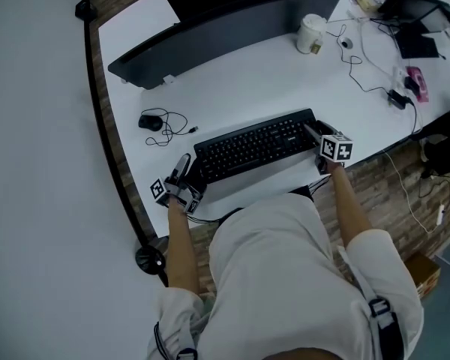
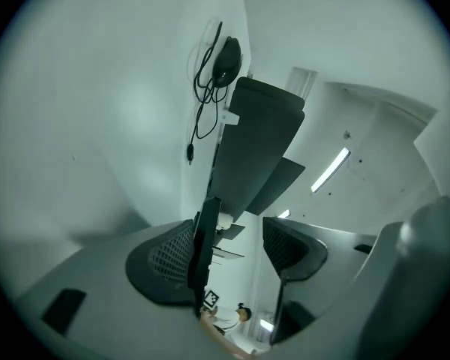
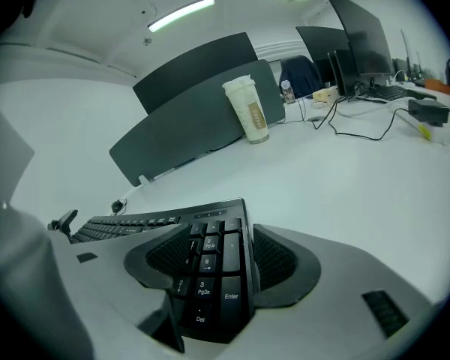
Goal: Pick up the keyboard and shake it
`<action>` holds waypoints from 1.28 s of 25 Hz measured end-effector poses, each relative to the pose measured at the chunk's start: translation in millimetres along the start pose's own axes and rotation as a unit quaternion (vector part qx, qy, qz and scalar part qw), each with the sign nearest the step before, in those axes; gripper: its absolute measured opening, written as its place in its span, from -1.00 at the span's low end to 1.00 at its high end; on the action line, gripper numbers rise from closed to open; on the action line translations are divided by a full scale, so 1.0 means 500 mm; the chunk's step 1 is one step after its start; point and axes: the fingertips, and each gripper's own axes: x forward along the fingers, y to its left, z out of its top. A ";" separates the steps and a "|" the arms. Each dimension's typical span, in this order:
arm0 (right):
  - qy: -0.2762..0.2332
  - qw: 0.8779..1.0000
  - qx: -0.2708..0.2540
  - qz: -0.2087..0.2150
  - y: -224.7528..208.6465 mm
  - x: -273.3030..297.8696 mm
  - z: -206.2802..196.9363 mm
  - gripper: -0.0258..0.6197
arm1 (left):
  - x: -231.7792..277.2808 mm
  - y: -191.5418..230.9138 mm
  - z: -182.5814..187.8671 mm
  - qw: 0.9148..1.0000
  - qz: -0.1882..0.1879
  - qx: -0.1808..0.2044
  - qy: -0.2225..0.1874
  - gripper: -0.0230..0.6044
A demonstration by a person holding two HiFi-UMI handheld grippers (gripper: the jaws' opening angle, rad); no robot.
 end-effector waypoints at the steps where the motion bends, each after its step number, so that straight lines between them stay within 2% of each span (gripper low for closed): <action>1: -0.001 1.000 -0.003 -0.002 0.001 0.000 0.001 -0.07 | 0.000 -0.007 -0.004 1.000 -0.013 -0.009 0.009 0.02; 3: 0.003 1.000 -0.007 0.001 0.008 -0.001 -0.002 -0.07 | 0.004 -0.020 -0.030 0.998 -0.036 -0.007 0.042 -0.04; 6: 0.020 1.000 -0.018 0.016 0.026 0.009 -0.015 -0.07 | 0.027 -0.034 -0.070 0.994 -0.047 0.032 0.089 -0.05; 9: 0.030 0.999 -0.026 0.022 0.036 0.011 -0.023 -0.07 | 0.040 -0.021 -0.070 0.991 -0.013 0.079 0.107 -0.10; 11: 0.045 0.998 -0.032 0.041 0.039 0.010 -0.031 -0.07 | 0.037 0.000 -0.068 0.983 0.033 0.126 0.133 -0.20; 12: 0.054 0.997 -0.036 0.053 0.041 0.010 -0.034 -0.08 | 0.035 0.013 -0.065 0.973 0.063 0.164 0.147 -0.34; 14: 0.072 0.994 -0.042 0.075 0.043 0.007 -0.041 -0.13 | 0.035 0.034 -0.053 0.945 0.121 0.253 0.168 -0.60; 15: 0.078 0.992 -0.048 0.088 0.044 0.005 -0.044 -0.15 | 0.035 0.037 -0.048 0.931 0.134 0.290 0.175 -0.60; 19: 0.078 0.984 -0.050 0.149 0.063 -0.007 -0.032 -0.17 | 0.026 0.013 -0.044 0.891 0.107 0.394 0.200 -0.56; 22: 0.080 0.977 -0.036 0.192 0.078 -0.010 -0.026 -0.09 | 0.012 0.001 -0.053 0.854 0.083 0.463 0.224 -0.56; 24: 0.091 0.969 -0.037 0.226 0.097 -0.011 -0.026 -0.06 | 0.004 -0.008 -0.066 0.828 0.064 0.500 0.246 -0.56; 25: 0.099 0.964 -0.036 0.244 0.108 -0.012 -0.029 -0.06 | 0.000 -0.012 -0.071 0.818 0.058 0.512 0.255 -0.56; 27: 0.120 0.952 -0.026 0.281 0.128 -0.018 -0.039 -0.06 | -0.011 -0.015 -0.076 0.807 0.053 0.524 0.265 -0.56; 29: 0.142 0.942 -0.019 0.304 0.138 -0.029 -0.049 -0.07 | -0.021 -0.013 -0.075 0.805 0.054 0.526 0.269 -0.56; 30: 0.150 0.937 -0.023 0.316 0.143 -0.038 -0.051 -0.17 | -0.025 -0.013 -0.075 0.804 0.055 0.525 0.272 -0.55; 32: 0.170 0.923 -0.051 0.342 0.159 -0.058 -0.052 -0.25 | -0.035 -0.017 -0.076 0.796 0.059 0.530 0.287 -0.55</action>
